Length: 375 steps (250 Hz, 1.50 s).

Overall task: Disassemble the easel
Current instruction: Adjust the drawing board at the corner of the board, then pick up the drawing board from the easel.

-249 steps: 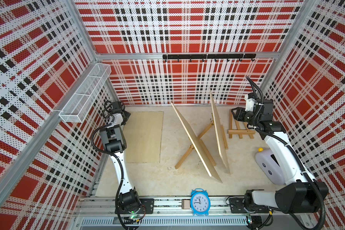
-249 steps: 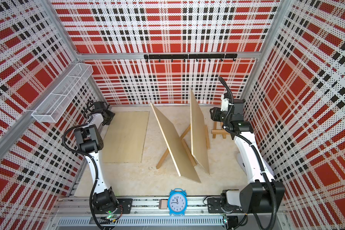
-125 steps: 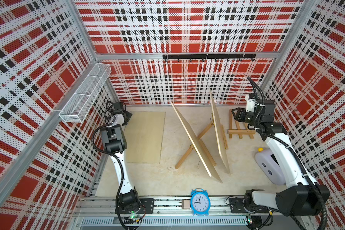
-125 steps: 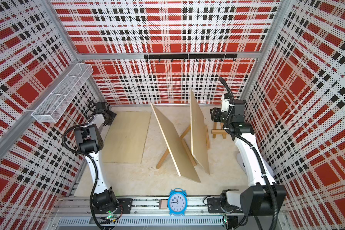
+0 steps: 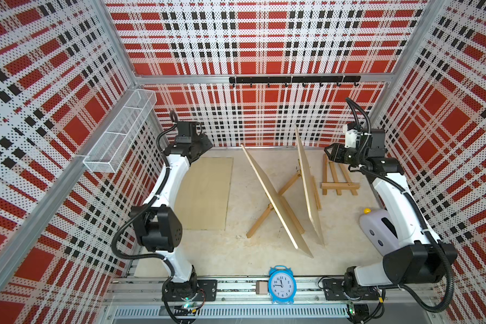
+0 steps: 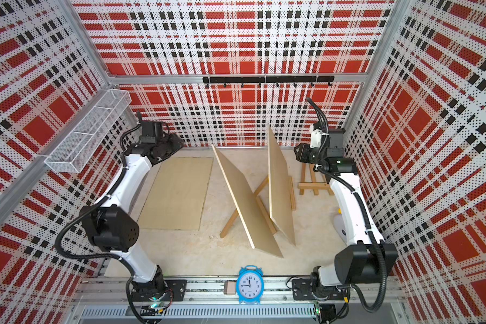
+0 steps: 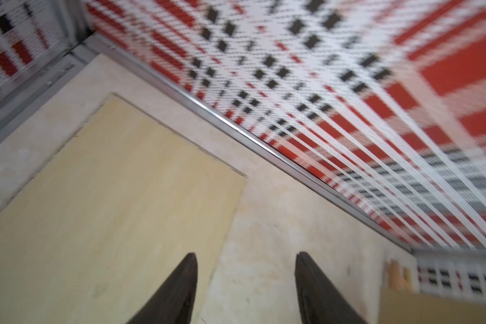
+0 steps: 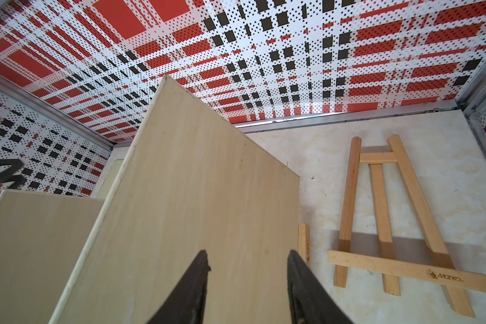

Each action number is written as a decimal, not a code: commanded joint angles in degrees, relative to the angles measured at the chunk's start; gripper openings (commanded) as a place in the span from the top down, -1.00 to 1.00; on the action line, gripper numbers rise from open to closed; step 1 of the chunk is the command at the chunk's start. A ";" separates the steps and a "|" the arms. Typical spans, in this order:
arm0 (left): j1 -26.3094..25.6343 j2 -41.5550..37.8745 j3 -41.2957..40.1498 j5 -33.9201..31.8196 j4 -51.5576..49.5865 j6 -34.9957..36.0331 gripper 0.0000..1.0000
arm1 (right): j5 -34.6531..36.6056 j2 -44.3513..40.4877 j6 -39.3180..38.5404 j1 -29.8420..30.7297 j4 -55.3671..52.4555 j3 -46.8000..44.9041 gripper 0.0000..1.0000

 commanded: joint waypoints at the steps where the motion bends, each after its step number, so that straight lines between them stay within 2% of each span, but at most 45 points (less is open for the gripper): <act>1: -2.97 -6.35 -2.45 -5.65 -9.71 1.86 -0.24 | -0.36 1.05 -2.98 0.13 -6.43 2.69 0.03; 33: -4.10 -11.79 -0.81 -1.16 -15.52 -0.01 -0.25 | 2.79 -0.96 -0.74 0.19 -10.15 3.44 0.03; 68: -6.94 -12.09 3.56 2.48 -24.03 0.92 -0.27 | 8.42 -6.01 1.21 0.13 -8.91 -0.92 0.03; 96: -10.48 -12.21 7.99 3.86 -33.02 0.04 -0.27 | 9.35 -8.09 1.47 0.19 -8.66 -4.41 0.03; 134: -21.41 -15.21 10.23 2.66 -36.80 -7.69 -0.29 | 7.55 -8.70 1.39 0.20 -8.05 -7.50 0.04; 184: -36.90 -17.43 9.37 -7.74 -38.92 -19.24 -0.36 | 6.79 -9.09 -1.57 0.20 -5.32 -11.35 0.03; 210: -44.37 -15.10 9.70 -11.31 -39.16 -23.72 -0.35 | 4.53 -9.31 -1.99 0.20 -3.57 -13.39 0.03; 236: -49.04 -10.94 11.75 -13.98 -39.22 -26.15 -0.35 | 3.04 -9.14 -2.88 0.20 -1.63 -14.81 0.04; 272: -51.43 -4.16 17.03 -15.29 -40.41 -26.51 -0.33 | 2.13 -8.28 -4.96 0.20 -1.94 -15.25 0.06; 294: -51.63 -0.70 20.39 -15.76 -42.01 -26.16 -0.18 | 0.34 -8.69 -5.07 0.20 -0.86 -16.51 0.07; 313: -51.72 1.66 23.38 -16.90 -44.41 -26.32 -0.16 | -0.94 -9.22 -4.52 0.21 -0.01 -17.35 0.07; 347: -51.56 4.17 27.42 -18.53 -49.10 -26.51 -0.17 | -2.77 -9.48 -3.40 0.20 1.61 -18.15 0.07; 375: -50.77 4.36 27.32 -18.67 -50.81 -26.50 -0.14 | -4.28 -8.81 -2.75 0.25 1.94 -17.65 0.07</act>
